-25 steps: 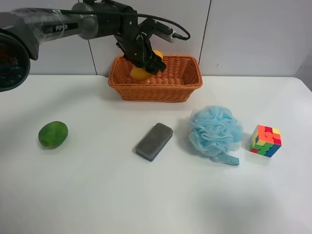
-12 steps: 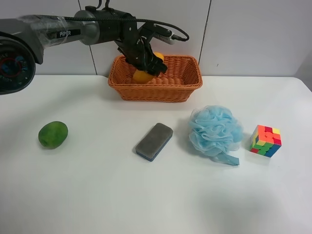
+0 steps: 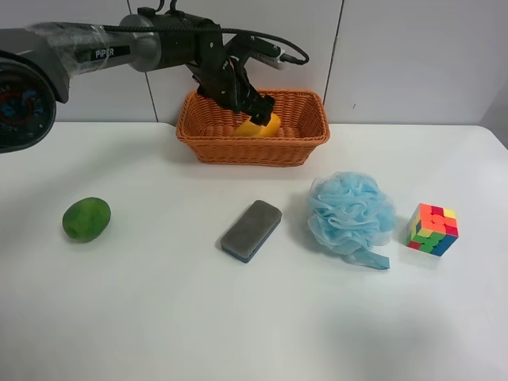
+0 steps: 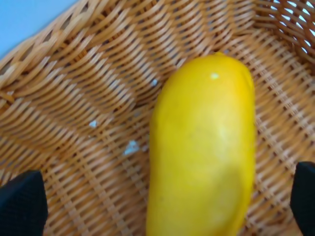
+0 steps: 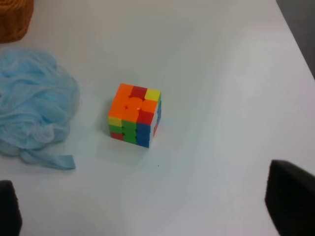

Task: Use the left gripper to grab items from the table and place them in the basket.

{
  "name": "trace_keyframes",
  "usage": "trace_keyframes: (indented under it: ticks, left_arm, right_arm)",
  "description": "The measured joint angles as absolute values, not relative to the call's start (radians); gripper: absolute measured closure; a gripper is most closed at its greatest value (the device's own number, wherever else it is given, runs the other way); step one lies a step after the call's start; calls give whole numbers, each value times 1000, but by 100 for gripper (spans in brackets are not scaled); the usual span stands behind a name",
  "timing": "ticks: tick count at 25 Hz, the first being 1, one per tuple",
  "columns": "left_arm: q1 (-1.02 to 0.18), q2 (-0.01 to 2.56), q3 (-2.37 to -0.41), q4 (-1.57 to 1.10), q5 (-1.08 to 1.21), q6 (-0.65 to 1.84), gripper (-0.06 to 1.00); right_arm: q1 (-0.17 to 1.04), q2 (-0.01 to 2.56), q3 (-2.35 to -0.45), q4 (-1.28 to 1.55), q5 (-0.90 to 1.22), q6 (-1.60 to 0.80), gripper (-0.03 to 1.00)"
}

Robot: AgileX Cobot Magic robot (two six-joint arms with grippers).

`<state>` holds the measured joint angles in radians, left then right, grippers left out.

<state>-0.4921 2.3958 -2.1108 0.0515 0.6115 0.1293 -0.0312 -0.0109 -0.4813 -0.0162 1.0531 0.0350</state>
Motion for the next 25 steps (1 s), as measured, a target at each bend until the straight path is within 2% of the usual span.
trace_keyframes:
  ticks: [13,18,22,25]
  left_arm:
    - [-492,2074,-2111,66,1153,114,-5]
    - [-492,1973,-2087,70,1205,114,-5]
    - [-492,1833,-1901,61,1199,106,-5]
    - [-492,1688,-1688,52,1131,75,-5]
  right_arm:
    - [-31,-11,-481,-16,1053,35,-3]
    - [-31,-11,-481,-16,1053,35,-3]
    - [-31,-11,-481,-16,1053,35,-3]
    - [-31,-11,-481,-16,1053,35,-3]
